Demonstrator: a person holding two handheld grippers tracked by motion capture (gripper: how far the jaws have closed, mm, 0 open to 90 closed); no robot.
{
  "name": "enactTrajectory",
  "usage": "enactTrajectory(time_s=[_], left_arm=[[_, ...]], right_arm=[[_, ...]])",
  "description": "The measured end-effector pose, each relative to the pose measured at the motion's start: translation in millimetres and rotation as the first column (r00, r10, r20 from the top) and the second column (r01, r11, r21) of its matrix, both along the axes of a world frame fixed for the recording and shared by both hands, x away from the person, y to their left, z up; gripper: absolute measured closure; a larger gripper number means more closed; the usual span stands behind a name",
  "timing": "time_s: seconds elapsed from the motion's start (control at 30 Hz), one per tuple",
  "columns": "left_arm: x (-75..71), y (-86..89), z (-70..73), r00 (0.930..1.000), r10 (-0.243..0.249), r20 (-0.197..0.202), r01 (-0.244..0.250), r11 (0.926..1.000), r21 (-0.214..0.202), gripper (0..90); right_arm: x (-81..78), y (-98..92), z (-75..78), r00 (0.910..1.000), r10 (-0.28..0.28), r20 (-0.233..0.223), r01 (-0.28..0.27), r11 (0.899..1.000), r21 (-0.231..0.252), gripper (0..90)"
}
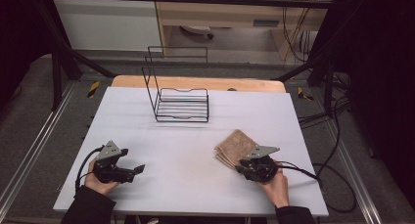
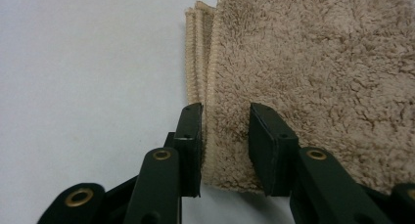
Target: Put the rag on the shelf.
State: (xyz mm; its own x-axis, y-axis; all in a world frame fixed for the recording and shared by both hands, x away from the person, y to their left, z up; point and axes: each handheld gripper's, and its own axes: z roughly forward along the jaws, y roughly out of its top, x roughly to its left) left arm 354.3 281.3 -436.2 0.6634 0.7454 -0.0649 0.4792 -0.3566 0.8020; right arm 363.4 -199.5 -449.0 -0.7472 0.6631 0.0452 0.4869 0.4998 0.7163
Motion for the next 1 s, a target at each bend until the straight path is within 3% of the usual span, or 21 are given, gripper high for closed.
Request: enactTrajectory(time_s=[0.07,0.17,0.33,0.73,0.87,0.93,1.0], left_arm=[[0.2,-0.1,-0.1,1.0,-0.001,-0.001,0.001,1.0,0.0,7.4],[0.1,-0.2,0.0,1.0,-0.001,0.0,0.001,1.0,0.0,7.4],[0.2,0.4,0.2,1.0,-0.001,-0.001,0.001,1.0,0.0,7.5],[0.5,-0.1,-0.1,1.0,-0.001,-0.003,0.001,1.0,0.001,7.7],[0.6,0.4,0.0,1.0,-0.001,-0.004,0.001,1.0,0.001,7.7],[0.2,0.2,0.1,1.0,-0.001,-0.003,0.001,1.0,0.0,7.7],[0.1,0.2,0.3,1.0,-0.001,-0.001,0.001,1.0,0.0,7.7]], right_arm=[[0.5,0.1,-0.1,1.0,-0.001,0.001,0.001,1.0,0.0,68.5],[0.8,0.2,0.4,0.9998,-0.006,0.017,0.007,1.0,-0.024,80.9],[2.6,2.3,3.7,0.9996,-0.028,0.0,0.028,0.999,-0.036,85.7],[2.8,8.4,16.8,0.9993,-0.035,-0.01,0.035,0.999,0.04,86.3],[2.2,13.4,12.7,0.9994,-0.024,-0.027,0.025,0.999,0.029,85.3],[3.0,16.3,7.1,0.999,-0.021,-0.039,0.021,1.0,0.003,81.0],[3.1,17.0,6.1,0.9989,-0.02,-0.042,0.02,1.0,0.006,77.9]])
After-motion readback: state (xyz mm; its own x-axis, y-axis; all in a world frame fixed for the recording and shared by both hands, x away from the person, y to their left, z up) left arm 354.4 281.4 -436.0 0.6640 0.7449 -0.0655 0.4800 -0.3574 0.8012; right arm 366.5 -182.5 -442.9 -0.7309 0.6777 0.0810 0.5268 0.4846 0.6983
